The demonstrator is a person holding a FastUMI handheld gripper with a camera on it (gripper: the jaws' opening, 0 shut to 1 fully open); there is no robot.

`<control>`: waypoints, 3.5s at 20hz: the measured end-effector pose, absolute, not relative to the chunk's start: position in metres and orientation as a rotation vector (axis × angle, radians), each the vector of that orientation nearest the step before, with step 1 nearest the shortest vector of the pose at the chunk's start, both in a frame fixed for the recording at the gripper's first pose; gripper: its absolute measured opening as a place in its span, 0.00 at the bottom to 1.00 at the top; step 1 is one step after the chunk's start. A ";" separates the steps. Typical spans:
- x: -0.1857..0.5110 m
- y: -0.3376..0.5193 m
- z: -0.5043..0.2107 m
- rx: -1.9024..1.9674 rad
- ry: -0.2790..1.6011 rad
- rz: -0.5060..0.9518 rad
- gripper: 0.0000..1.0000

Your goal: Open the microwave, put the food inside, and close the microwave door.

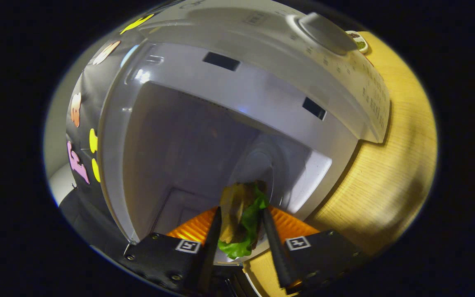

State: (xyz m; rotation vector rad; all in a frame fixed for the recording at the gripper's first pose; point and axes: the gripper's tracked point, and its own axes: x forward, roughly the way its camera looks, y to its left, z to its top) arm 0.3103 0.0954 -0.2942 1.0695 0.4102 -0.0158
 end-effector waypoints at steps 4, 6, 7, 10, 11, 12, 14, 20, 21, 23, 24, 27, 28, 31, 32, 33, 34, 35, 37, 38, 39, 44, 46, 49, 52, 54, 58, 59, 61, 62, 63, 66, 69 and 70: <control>0.291 0.068 -0.288 0.905 0.435 -0.066 0.97; 0.276 0.054 -0.287 0.861 0.473 -0.083 0.97; 0.266 0.046 -0.283 0.842 0.474 -0.086 0.97; 0.229 0.022 -0.265 0.758 0.463 -0.099 0.97; 0.214 0.016 -0.256 0.737 0.457 -0.095 0.97; 0.198 0.013 -0.245 0.716 0.449 -0.080 0.97; 0.164 0.013 -0.223 0.655 0.439 -0.037 0.97; 0.068 0.045 -0.153 0.505 0.379 0.120 0.97; 0.056 0.054 -0.142 0.490 0.368 0.150 0.97; 0.030 0.076 -0.122 0.461 0.348 0.213 0.97; 0.018 0.089 -0.112 0.441 0.335 0.249 0.97; -0.011 0.127 -0.089 0.375 0.309 0.353 0.97; -0.021 0.139 -0.083 0.355 0.298 0.383 0.97; -0.046 0.178 -0.065 0.312 0.260 0.478 0.97; -0.054 0.193 -0.064 0.299 0.259 0.510 0.97; -0.059 0.205 -0.064 0.280 0.256 0.541 0.97; -0.064 0.218 -0.063 0.258 0.256 0.571 0.97; -0.069 0.231 -0.063 0.239 0.255 0.603 0.97; -0.083 0.259 -0.067 0.217 0.257 0.686 0.97; -0.090 0.275 -0.068 0.209 0.264 0.723 0.97; -0.094 0.287 -0.072 0.197 0.272 0.754 0.97; -0.088 0.323 -0.111 0.126 0.367 0.821 0.60; -0.071 0.321 -0.132 0.081 0.413 0.782 0.16; -0.055 0.315 -0.157 0.068 0.484 0.748 0.04; -0.036 0.300 -0.169 0.114 0.521 0.705 0.04; -0.036 0.292 -0.166 0.139 0.523 0.700 0.01; -0.018 0.259 -0.172 0.086 0.512 0.650 0.01; -0.013 0.249 -0.174 0.090 0.517 0.638 0.01; 0.001 0.224 -0.176 0.083 0.511 0.595 0.01; 0.009 0.211 -0.177 0.074 0.506 0.572 0.01; 0.018 0.198 -0.178 0.073 0.505 0.549 0.01; 0.044 0.163 -0.182 0.092 0.503 0.491 0.01; 0.073 0.129 -0.187 0.105 0.499 0.439 0.01; 0.082 0.118 -0.190 0.111 0.499 0.422 0.01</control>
